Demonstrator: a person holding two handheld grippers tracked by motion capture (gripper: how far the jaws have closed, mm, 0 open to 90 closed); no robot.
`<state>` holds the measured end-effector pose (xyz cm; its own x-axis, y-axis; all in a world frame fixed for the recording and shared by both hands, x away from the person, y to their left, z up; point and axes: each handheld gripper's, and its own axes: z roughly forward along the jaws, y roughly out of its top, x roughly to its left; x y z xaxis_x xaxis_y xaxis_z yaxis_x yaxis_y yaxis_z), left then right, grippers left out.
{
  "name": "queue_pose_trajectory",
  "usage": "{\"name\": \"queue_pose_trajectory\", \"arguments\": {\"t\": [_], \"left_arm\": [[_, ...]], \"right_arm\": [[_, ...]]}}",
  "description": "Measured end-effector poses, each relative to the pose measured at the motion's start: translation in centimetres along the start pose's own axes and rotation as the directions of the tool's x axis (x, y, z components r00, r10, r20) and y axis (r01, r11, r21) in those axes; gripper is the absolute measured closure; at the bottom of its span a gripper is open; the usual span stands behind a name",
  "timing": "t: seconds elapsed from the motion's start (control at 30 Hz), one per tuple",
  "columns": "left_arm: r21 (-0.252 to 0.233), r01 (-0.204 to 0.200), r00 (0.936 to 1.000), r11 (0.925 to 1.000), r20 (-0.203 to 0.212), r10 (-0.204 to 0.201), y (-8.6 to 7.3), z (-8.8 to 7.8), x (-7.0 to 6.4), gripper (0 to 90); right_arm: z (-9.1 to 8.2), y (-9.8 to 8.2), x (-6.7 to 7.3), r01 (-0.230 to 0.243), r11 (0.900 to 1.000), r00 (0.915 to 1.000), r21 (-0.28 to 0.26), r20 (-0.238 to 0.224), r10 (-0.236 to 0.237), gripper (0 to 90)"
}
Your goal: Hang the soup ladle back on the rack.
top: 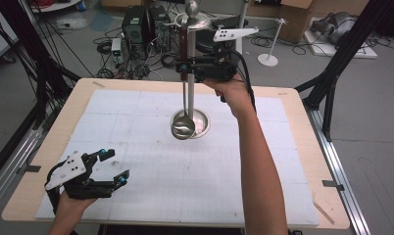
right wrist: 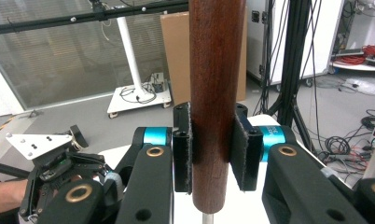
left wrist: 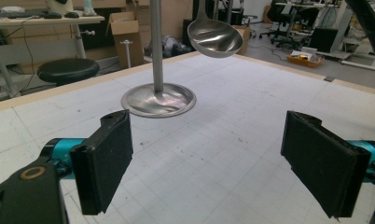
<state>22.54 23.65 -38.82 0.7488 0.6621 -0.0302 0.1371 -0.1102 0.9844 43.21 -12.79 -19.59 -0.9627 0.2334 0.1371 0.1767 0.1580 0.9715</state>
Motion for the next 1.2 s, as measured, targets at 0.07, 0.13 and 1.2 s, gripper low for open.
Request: {"name": "queue_pose_trajectory", "arguments": {"t": [0.07, 0.13, 1.2], "left_arm": [[0.002, 0.003, 1.0000, 1.0000, 0.002, -0.003, -0.1, 0.0, 0.0, 17.2], [0.004, 0.002, 1.0000, 1.0000, 0.002, -0.002, -0.1, 0.1, 0.0, 17.2], [0.004, 0.019, 0.9998, 0.9998, -0.012, -0.018, -0.3, -0.1, 0.6, 17.3]], "right_arm": [[0.0, 0.0, -0.3, -0.011, 1.000, 0.9999, -0.005, -0.003, 0.011, 73.7], [-0.1, 0.0, -0.6, -0.015, 1.000, 0.9998, -0.005, -0.012, 0.015, 73.7], [-2.0, -2.3, -0.7, -0.061, 0.998, 0.9879, 0.010, 0.143, 0.059, 55.0]]}}
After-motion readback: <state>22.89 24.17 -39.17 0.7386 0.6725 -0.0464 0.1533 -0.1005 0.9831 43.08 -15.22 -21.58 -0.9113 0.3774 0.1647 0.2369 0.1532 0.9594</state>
